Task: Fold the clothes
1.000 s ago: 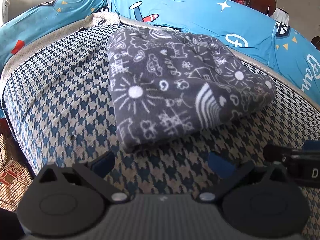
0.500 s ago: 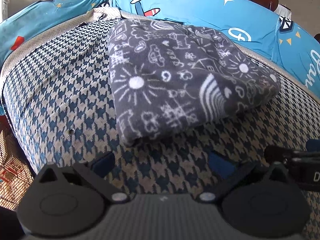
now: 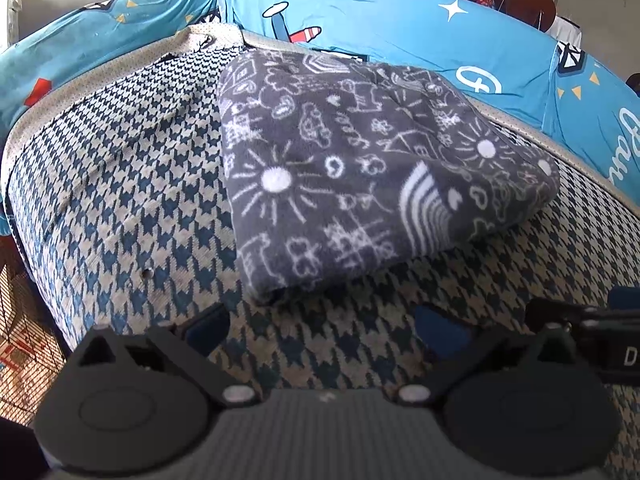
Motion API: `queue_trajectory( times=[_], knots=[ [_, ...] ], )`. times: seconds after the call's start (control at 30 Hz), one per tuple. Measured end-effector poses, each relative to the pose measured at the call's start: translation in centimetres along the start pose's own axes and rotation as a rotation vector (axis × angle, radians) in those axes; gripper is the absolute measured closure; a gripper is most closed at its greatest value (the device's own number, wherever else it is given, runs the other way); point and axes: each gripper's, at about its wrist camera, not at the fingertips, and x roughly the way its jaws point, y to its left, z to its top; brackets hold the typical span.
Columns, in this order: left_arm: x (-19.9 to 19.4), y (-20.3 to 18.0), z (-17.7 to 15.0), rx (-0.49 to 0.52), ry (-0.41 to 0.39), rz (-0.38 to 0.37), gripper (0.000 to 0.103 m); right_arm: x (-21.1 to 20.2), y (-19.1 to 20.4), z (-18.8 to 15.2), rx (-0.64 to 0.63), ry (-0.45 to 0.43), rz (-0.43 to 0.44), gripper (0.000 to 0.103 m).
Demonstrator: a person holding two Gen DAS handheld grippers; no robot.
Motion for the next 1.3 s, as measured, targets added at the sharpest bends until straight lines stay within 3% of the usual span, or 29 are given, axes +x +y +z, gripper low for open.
queue_trajectory(
  times=[0.47,0.8,1.1,1.3],
  knots=[
    [0.3,0.1,0.0,0.0,0.019,-0.014,0.0,0.0,0.0,-0.2,-0.008,0.003,-0.011,0.009],
    [1.2,-0.2,-0.9,0.042,0.08,0.015,0.0,0.4,0.5,-0.2,-0.028,0.017,-0.015,0.009],
    [1.8,-0.7,-1.1,0.084,0.085,0.049,0.0,0.4,0.2,-0.1,-0.017,0.016,-0.03,0.009],
    [2.0,-0.3,-1.0,0.046,0.075,0.044,0.0,0.5,0.1,-0.1,-0.013,0.02,-0.026,0.009]
  ],
)
